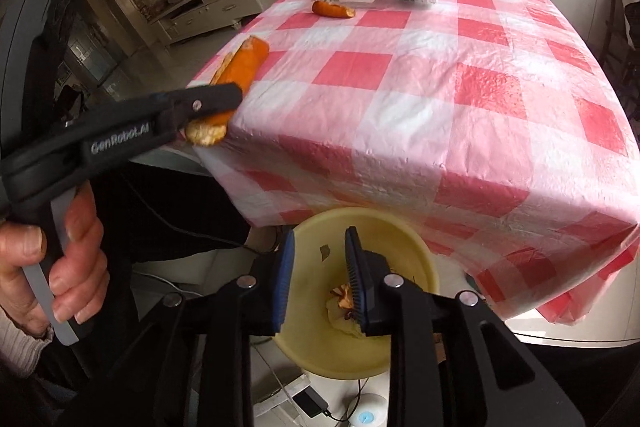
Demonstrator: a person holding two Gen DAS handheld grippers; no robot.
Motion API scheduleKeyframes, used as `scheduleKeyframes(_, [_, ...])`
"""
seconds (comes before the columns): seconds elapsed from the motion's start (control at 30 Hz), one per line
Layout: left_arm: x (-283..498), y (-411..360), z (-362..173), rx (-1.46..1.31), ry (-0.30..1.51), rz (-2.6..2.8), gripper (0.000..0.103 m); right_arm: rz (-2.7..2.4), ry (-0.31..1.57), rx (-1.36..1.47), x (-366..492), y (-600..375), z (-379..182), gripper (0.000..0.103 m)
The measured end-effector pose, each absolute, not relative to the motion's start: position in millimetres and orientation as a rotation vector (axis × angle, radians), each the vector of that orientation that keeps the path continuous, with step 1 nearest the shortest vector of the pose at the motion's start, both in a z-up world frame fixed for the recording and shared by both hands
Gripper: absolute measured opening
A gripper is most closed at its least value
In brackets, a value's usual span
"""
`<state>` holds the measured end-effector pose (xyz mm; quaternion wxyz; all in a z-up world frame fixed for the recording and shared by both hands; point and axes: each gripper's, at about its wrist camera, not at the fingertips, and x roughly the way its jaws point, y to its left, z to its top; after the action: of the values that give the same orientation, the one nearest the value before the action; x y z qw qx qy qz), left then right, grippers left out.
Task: Collect trash
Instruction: 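Carry the peels to the yellow basin and open both grippers, then move both tools back over the table toward the remaining peel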
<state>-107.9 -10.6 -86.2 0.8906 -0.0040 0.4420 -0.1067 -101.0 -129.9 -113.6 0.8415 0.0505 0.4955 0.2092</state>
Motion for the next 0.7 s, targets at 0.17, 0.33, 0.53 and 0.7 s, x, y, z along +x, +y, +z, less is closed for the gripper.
scheduleKeyframes(0.17, [-124.2,-18.6,-91.0,0.017,0.941,-0.269,0.015,0.396,0.977,0.185,-100.3,-144.4,-105.2,0.041])
scheduleKeyframes(0.33, [-139.8,-30.6,-99.0,0.053,0.984,-0.338,0.016,0.353,0.903,0.247,-108.9,-158.1,-97.8,0.05])
scheduleKeyframes(0.53, [-154.5,-46.5,-108.9,0.108,1.053,-0.428,0.023,0.302,0.836,0.313,-113.2,-176.6,-88.8,0.052])
scheduleKeyframes(0.7, [-159.1,-34.8,-92.3,0.098,0.969,-0.356,0.056,0.273,0.786,0.329,-118.7,-182.8,-82.6,0.057])
